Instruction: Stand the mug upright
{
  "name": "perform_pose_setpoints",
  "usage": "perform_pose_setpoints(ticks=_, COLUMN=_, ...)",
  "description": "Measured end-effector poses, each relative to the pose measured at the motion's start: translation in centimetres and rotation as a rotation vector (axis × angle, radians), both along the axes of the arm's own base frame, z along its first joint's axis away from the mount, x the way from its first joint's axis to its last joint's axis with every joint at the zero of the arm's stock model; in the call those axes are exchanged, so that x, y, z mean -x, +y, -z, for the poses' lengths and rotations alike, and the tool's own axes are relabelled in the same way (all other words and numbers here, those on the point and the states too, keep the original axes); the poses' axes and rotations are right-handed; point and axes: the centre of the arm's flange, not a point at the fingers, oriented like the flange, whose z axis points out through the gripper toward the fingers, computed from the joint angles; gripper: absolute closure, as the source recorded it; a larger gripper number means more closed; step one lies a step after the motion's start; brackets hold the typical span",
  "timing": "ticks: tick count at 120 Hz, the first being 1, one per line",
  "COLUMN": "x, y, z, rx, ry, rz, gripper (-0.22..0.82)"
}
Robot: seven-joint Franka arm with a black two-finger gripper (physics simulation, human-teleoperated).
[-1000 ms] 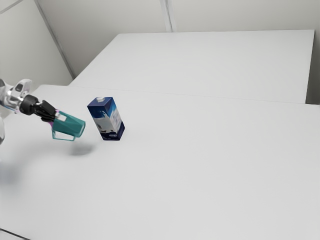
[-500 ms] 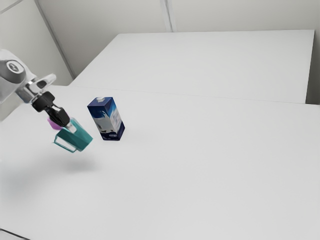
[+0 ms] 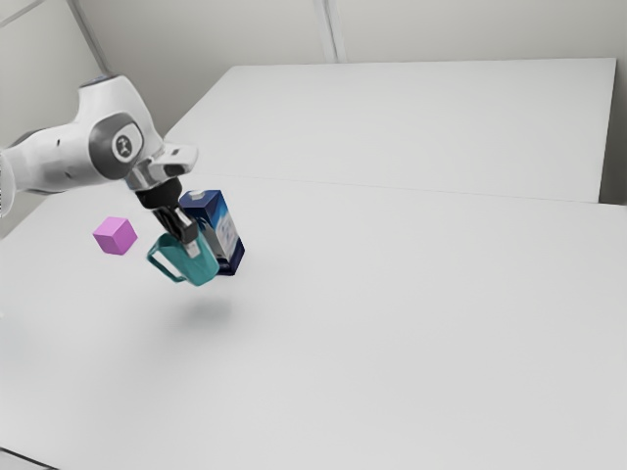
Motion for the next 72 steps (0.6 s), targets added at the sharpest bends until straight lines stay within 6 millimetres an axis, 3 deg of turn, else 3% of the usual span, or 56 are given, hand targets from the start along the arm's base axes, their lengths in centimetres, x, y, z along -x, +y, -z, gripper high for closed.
perform_pose_setpoints(ticks=16, x=-0.7, y=-1.6, z=0.7, rx=-0.06, ry=-0.015, rz=0.0, gripper=0.79)
perform_pose_setpoints(ticks=48, x=-0.3, y=-6.0, z=2.9, rx=-0.092, ry=-0.009, rz=-0.009, gripper=0.79)
perform_pose_setpoints(ticks=63, x=-0.4, y=-8.0, z=5.3, rx=-0.103, ry=0.014, rz=0.006, gripper=0.79)
perform_pose_setpoints(ticks=72, x=-0.8, y=-8.0, z=6.4, rx=-0.112, ry=0.023, rz=0.0, gripper=0.78)
